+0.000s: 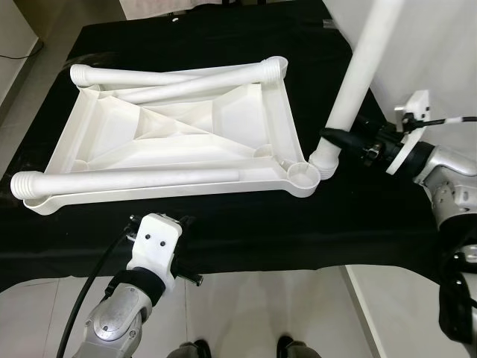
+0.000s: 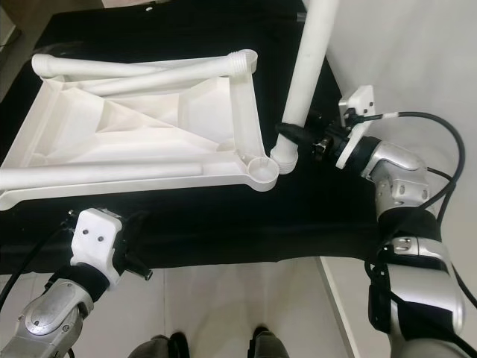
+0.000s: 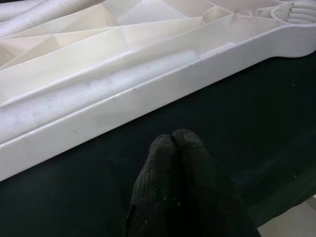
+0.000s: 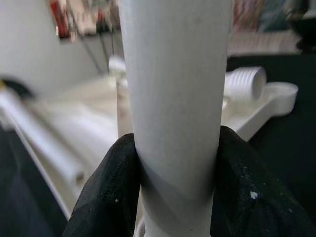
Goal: Building children table
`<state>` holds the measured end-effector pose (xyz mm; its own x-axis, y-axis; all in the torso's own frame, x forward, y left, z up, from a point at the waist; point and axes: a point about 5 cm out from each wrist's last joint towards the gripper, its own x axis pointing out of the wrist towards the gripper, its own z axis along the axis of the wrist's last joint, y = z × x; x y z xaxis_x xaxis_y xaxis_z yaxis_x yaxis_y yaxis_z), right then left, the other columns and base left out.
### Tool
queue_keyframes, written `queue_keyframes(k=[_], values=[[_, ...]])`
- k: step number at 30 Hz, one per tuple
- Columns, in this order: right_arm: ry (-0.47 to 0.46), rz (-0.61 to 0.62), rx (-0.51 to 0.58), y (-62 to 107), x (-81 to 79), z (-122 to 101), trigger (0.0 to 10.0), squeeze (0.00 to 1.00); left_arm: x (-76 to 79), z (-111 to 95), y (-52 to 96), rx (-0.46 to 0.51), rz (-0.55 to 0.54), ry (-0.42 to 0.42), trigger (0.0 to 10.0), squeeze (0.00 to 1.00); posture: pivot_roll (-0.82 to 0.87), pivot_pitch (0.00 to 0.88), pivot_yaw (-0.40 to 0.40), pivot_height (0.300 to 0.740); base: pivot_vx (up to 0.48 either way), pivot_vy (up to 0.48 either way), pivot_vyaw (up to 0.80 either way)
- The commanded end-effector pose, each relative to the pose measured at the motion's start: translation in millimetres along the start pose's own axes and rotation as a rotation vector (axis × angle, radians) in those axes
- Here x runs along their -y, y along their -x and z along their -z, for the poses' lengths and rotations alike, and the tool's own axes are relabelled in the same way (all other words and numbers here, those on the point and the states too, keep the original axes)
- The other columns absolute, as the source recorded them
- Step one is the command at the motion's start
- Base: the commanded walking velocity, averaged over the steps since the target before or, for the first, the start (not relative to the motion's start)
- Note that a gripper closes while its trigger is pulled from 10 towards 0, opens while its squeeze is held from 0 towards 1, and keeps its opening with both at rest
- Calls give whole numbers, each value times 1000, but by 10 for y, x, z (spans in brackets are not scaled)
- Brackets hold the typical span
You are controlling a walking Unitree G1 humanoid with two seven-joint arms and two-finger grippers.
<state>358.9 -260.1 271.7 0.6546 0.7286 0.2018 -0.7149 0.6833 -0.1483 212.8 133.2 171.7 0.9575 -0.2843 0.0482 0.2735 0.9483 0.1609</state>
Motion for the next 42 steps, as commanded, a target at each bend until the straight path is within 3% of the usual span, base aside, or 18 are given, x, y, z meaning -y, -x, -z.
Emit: queue_keyframes(k=[1, 5, 7, 12, 17, 25, 33, 42], values=[[6, -32, 72, -40, -15, -133, 10000, 0, 0, 23, 27, -22, 7, -6, 10000, 0, -14, 277, 66, 740, 0, 0, 0], [6, -146, 145, -50, -78, -327, 10000, 0, 1, 27, 28, -25, 9, -7, 10000, 0, -11, 268, 63, 740, 0, 0, 0], [6, -146, 145, -50, -78, -327, 10000, 0, 1, 27, 28, -25, 9, -7, 10000, 0, -11, 268, 63, 740, 0, 0, 0], [36, -366, 30, -97, -369, -219, 10000, 0, -6, 23, 23, -25, 10, -10, 10000, 0, -12, 274, 64, 740, 0, 0, 0], [66, -411, -17, -183, -492, -116, 10000, 0, -4, 21, 20, -25, 12, -11, 10000, 0, -11, 279, 68, 740, 0, 0, 0], [72, -339, -40, -283, -436, -25, 10000, 0, 0, 17, 13, -24, 10, -10, 10000, 0, -11, 285, 60, 740, 0, 0, 0], [33, -307, -54, -210, -369, -2, 10000, 0, 6, 11, 27, -24, 2, -6, 10000, 0, -5, 292, 52, 740, 0, 0, 0], [-6, -400, -97, -120, -417, 33, 10000, 0, 6, 9, 35, -26, 4, -2, 10000, 0, -6, 296, 54, 740, 0, 0, 0]])
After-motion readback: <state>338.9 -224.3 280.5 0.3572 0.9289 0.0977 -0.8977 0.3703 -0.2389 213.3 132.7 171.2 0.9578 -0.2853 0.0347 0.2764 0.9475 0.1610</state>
